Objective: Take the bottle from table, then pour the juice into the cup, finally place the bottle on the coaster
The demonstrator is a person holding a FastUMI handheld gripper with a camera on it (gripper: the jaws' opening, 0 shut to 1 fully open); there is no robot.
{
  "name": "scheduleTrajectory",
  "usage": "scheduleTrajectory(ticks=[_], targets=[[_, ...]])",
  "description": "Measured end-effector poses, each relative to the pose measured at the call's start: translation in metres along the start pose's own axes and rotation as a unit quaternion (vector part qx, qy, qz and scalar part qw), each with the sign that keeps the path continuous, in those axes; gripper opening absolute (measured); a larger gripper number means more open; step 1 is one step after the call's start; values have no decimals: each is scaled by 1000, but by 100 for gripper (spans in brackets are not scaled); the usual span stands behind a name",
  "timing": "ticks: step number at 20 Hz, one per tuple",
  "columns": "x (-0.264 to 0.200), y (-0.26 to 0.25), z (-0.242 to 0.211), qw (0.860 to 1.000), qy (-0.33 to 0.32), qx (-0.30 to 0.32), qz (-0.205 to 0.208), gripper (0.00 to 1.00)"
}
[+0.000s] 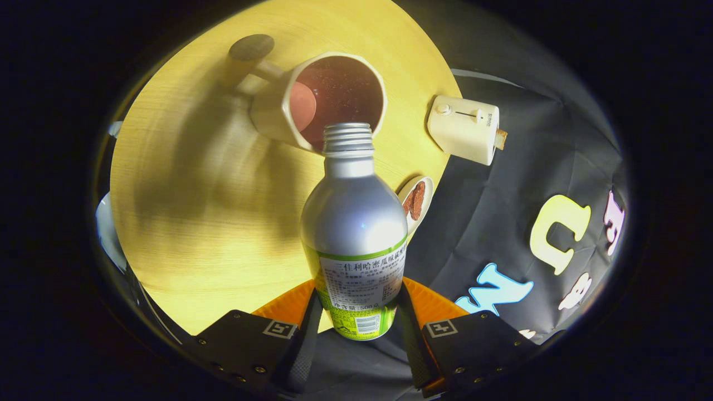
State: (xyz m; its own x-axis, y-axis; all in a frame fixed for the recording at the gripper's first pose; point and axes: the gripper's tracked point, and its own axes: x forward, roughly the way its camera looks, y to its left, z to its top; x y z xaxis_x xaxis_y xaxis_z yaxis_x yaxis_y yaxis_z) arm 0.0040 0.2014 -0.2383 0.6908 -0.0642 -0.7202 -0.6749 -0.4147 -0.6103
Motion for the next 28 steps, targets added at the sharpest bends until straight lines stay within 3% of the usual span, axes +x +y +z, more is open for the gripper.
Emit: scheduleTrajectory(ticks=[28], targets=[[-15,-24,-6,995,46,-89,3,69]])
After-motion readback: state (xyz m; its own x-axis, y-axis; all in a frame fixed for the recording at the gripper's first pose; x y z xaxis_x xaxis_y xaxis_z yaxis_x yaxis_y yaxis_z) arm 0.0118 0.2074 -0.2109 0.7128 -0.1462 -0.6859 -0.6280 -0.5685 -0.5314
